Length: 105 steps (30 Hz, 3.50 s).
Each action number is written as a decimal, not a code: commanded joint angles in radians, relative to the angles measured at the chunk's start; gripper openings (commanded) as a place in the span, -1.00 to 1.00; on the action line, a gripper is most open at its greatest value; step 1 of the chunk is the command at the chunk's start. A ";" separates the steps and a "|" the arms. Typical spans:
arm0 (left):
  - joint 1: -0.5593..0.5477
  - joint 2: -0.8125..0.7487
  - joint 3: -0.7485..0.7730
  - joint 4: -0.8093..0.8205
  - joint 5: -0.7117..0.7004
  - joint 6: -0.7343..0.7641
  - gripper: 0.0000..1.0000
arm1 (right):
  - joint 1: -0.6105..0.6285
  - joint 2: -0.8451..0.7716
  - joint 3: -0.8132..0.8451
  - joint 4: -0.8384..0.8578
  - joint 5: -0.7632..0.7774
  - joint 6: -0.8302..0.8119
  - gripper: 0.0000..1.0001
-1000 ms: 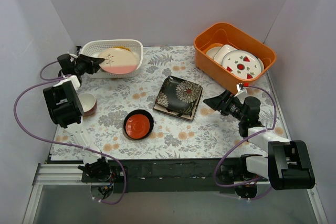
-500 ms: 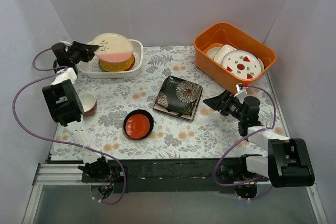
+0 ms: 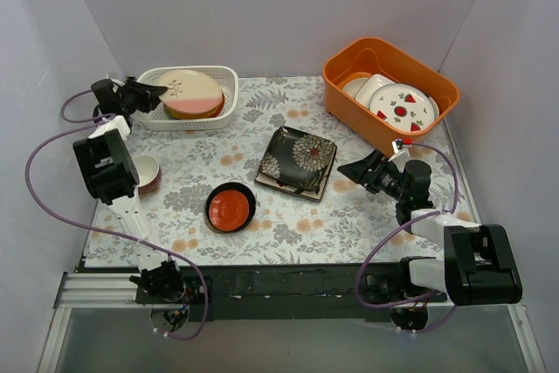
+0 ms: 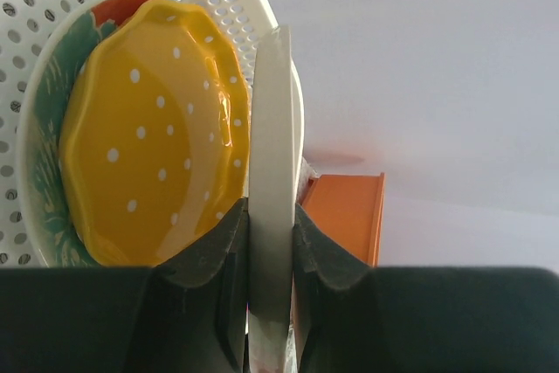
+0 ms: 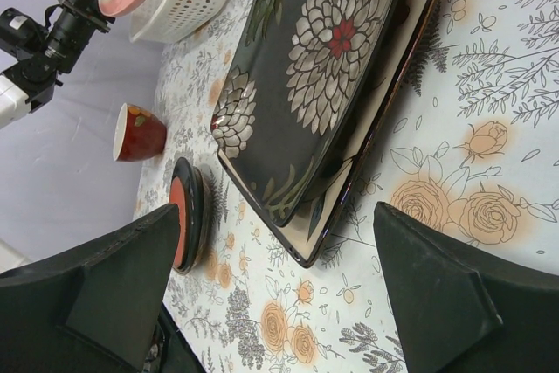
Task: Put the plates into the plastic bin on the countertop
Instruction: Place the plate in the plastic bin, then pick up the plate at the center of the board.
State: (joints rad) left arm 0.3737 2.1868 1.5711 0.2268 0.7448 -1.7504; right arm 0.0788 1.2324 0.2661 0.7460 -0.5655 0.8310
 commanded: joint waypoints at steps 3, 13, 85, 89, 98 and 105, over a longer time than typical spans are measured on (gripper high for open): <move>0.011 -0.018 0.086 0.042 0.030 -0.014 -1.00 | -0.001 0.032 0.021 0.095 -0.023 0.011 0.96; 0.005 0.025 0.121 -0.001 0.011 0.015 -1.00 | 0.001 0.042 0.032 0.093 -0.033 0.010 0.96; -0.130 -0.125 0.448 -0.627 -0.464 0.520 0.96 | 0.004 -0.004 0.079 -0.040 -0.050 -0.046 0.96; -0.148 -0.153 0.434 -0.623 -0.444 0.522 0.96 | 0.004 -0.011 0.081 -0.063 -0.043 -0.055 0.96; -0.294 -0.226 0.417 -0.632 -0.449 0.565 0.96 | 0.027 0.029 0.136 -0.102 -0.089 -0.102 0.96; -0.497 -0.274 0.377 -0.647 -0.481 0.612 0.96 | 0.084 0.059 0.174 -0.120 -0.088 -0.151 0.96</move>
State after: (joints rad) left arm -0.0177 2.0239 1.9675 -0.4046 0.2806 -1.1900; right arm 0.1360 1.2716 0.3870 0.6262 -0.6342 0.7284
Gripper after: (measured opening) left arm 0.981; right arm 0.983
